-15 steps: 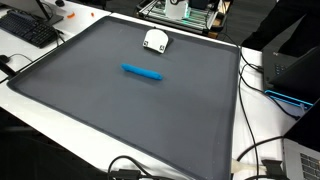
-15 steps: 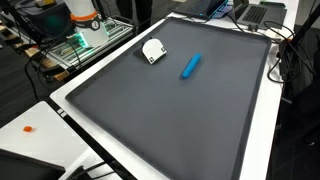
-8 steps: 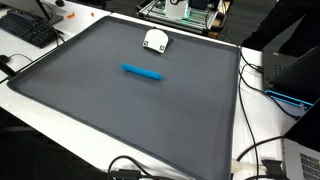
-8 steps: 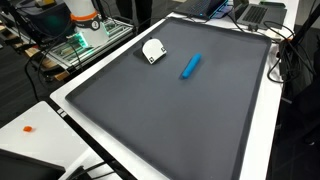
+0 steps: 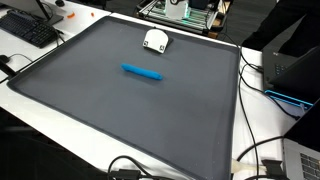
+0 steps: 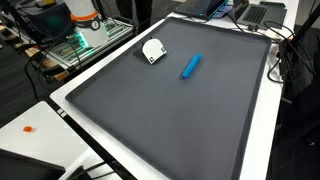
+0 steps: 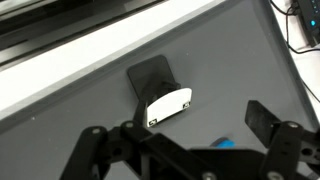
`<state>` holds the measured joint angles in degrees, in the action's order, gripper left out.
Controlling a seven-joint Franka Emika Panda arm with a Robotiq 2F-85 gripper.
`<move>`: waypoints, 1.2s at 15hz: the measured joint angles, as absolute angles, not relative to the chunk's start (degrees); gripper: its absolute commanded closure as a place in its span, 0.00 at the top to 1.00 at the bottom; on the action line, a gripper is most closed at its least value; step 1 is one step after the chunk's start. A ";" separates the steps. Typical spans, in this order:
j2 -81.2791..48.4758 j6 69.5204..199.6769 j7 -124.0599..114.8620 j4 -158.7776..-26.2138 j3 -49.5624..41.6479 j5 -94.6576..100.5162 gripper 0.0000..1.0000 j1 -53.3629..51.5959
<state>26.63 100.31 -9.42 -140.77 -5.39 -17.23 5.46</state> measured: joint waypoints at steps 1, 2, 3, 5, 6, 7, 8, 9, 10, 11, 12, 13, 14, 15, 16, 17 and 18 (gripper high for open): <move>26.40 101.05 -12.39 -141.80 -4.65 -18.24 1.00 5.48; 26.19 102.05 -15.18 -142.78 -3.97 -19.37 1.00 5.49; 25.98 103.39 -17.95 -143.84 -3.30 -20.48 1.00 5.50; 25.66 106.76 -23.39 -146.13 -1.98 -22.61 1.00 5.52; 25.51 108.80 -25.90 -147.25 -1.33 -23.56 1.00 5.53; 25.33 110.71 -27.78 -148.33 -0.66 -24.23 1.00 5.52; 25.15 111.19 -28.05 -148.75 -0.30 -24.26 1.00 5.48; 25.10 111.18 -28.02 -148.62 -0.25 -24.26 1.00 5.48; 25.11 111.17 -28.01 -148.40 -0.29 -24.26 1.00 5.51; 25.11 111.17 -28.01 -148.27 -0.30 -24.26 1.00 5.51; 25.11 111.16 -28.01 -148.20 -0.30 -24.26 1.00 5.51; 25.11 111.16 -28.01 -148.17 -0.30 -24.26 1.00 5.52; 25.11 111.16 -28.01 -148.17 -0.30 -24.26 1.00 5.51; 25.11 111.16 -28.01 -148.17 -0.31 -24.26 1.00 5.52; 25.11 111.16 -28.01 -148.17 -0.31 -24.26 1.00 5.52; 25.11 111.16 -28.01 -148.16 -0.30 -24.26 1.00 5.51; 25.10 111.33 -29.11 -148.19 -0.16 -24.26 1.00 5.55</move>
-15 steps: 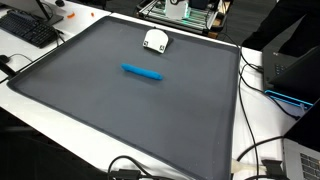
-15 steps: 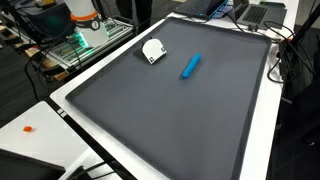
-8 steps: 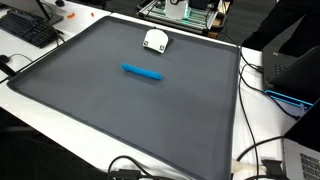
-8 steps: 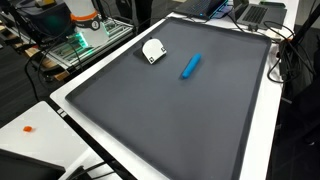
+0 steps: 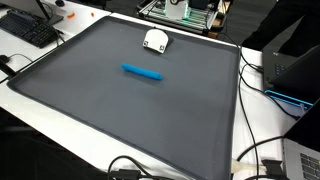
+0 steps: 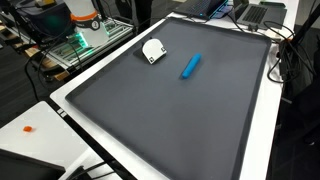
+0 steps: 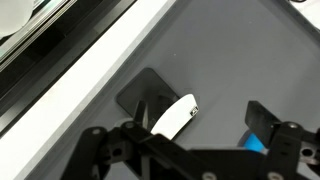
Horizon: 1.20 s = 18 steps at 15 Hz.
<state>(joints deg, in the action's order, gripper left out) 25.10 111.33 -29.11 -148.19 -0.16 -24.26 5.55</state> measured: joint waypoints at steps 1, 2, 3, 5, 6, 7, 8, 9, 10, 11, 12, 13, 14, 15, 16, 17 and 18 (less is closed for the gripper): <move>25.09 112.04 -30.53 -148.40 0.19 -24.26 1.00 5.56; 25.09 113.83 -32.48 -148.88 0.84 -24.28 1.00 5.56; 25.08 116.11 -34.64 -149.53 1.66 -24.31 1.00 5.55; 25.03 121.12 -39.59 -151.21 3.60 -24.39 1.00 5.40; 24.95 123.56 -42.11 -152.16 4.62 -24.39 1.00 5.32; 24.74 126.03 -44.51 -153.13 5.64 -24.39 1.00 5.18; 24.38 128.42 -46.87 -154.16 6.66 -24.39 1.00 5.03; 23.91 130.63 -48.97 -155.12 7.58 -24.38 1.00 4.77; 23.28 132.62 -50.50 -156.00 8.25 -24.38 1.00 4.25; 22.48 134.03 -51.44 -156.77 8.58 -24.38 1.00 3.49; 21.52 135.47 -52.20 -157.37 8.78 -24.38 1.00 2.77; 20.43 136.72 -52.91 -157.66 8.89 -24.38 1.00 2.14; 19.17 138.06 -53.42 -157.66 8.96 -24.38 1.00 1.58; 17.89 139.52 -53.98 -157.64 9.00 -24.38 1.00 1.06; 16.60 141.00 -54.60 -157.64 9.04 -24.37 1.00 0.60; 15.27 142.62 -55.44 -157.63 9.15 -24.31 1.00 0.21; 13.95 144.18 -56.28 -157.63 9.21 -24.22 1.00 -0.15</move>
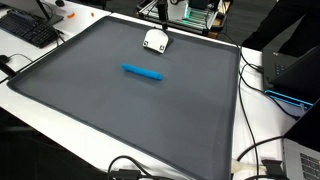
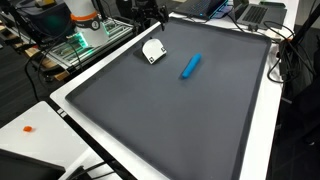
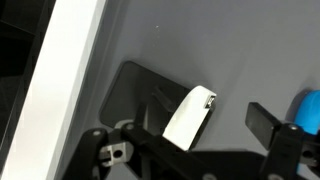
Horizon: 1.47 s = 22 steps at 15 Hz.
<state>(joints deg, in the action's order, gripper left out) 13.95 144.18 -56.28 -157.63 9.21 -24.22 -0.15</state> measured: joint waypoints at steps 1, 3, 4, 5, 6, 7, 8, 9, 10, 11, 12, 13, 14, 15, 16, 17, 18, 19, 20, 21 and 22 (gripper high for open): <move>12.69 145.70 -57.17 -157.62 9.22 -24.05 1.00 -0.42; 10.29 148.43 -58.92 -157.60 9.22 -23.65 1.00 -0.74; 9.20 149.81 -60.03 -157.59 9.22 -23.11 1.00 -0.77; 8.22 150.99 -60.99 -157.57 9.21 -22.74 1.00 -0.77; 7.34 152.06 -62.00 -157.55 9.15 -22.15 1.00 -0.77; 6.58 153.01 -63.12 -157.54 9.07 -21.29 1.00 -0.77; 5.89 153.85 -64.28 -157.52 8.96 -20.36 1.00 -0.77; 5.28 154.53 -65.39 -157.49 8.83 -19.35 1.00 -0.76; 4.73 155.25 -66.55 -157.48 8.71 -18.35 1.00 -0.76; 4.23 155.94 -67.58 -157.47 8.60 -17.43 1.00 -0.76; 3.80 156.60 -68.70 -157.46 8.47 -16.43 1.00 -0.76; 3.39 157.37 -69.65 -157.45 8.36 -15.66 1.00 -0.76; 3.04 158.08 -70.50 -157.44 8.23 -15.02 1.00 -0.76; 2.70 158.68 -71.14 -157.40 8.11 -14.63 1.00 -0.76; 2.47 159.21 -71.70 -157.37 8.00 -14.40 1.00 -0.77; 2.26 159.65 -72.13 -157.30 7.88 -14.38 1.00 -0.78; 2.03 160.02 -72.52 -157.18 7.77 -14.37 1.00 -0.78; 1.79 160.36 -72.98 -157.02 7.65 -14.37 1.00 -0.79; 1.59 160.58 -73.27 -156.87 7.53 -14.37 0.90 -0.79; 1.40 160.70 -73.54 -156.70 7.42 -14.37 0.83 -0.79; 1.21 160.78 -73.81 -156.53 7.32 -14.37 0.67 -0.80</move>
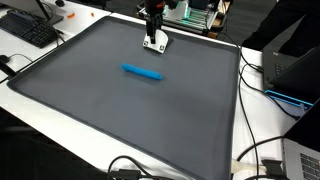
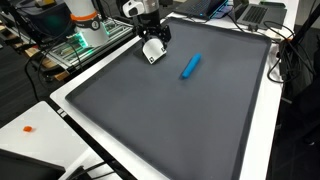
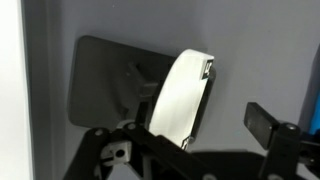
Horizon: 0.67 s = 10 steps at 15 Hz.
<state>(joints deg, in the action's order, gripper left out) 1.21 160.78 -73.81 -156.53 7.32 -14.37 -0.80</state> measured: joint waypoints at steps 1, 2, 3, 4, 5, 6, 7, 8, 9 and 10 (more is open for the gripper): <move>1.04 160.83 -74.08 -156.36 7.23 -14.37 0.58 -0.80; 0.90 160.88 -74.29 -156.22 7.15 -14.37 0.51 -0.81; 0.71 161.04 -74.49 -156.09 7.08 -14.37 0.47 -0.81; 0.47 161.19 -74.64 -155.96 7.03 -14.38 0.35 -0.83; 0.24 161.35 -74.85 -155.86 6.96 -14.38 0.27 -0.85; 0.03 161.55 -75.08 -155.81 6.90 -14.38 0.19 -0.87; -0.20 161.70 -75.35 -155.78 6.84 -14.38 0.13 -0.89; -0.43 161.78 -75.59 -155.76 6.78 -14.38 0.04 -0.91; -0.64 161.78 -75.86 -155.72 6.70 -14.38 0.01 -0.95; -0.87 161.80 -76.21 -155.64 6.61 -14.38 0.00 -1.04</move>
<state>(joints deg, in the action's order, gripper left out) -0.87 161.80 -76.21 -155.64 6.61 -14.38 -1.04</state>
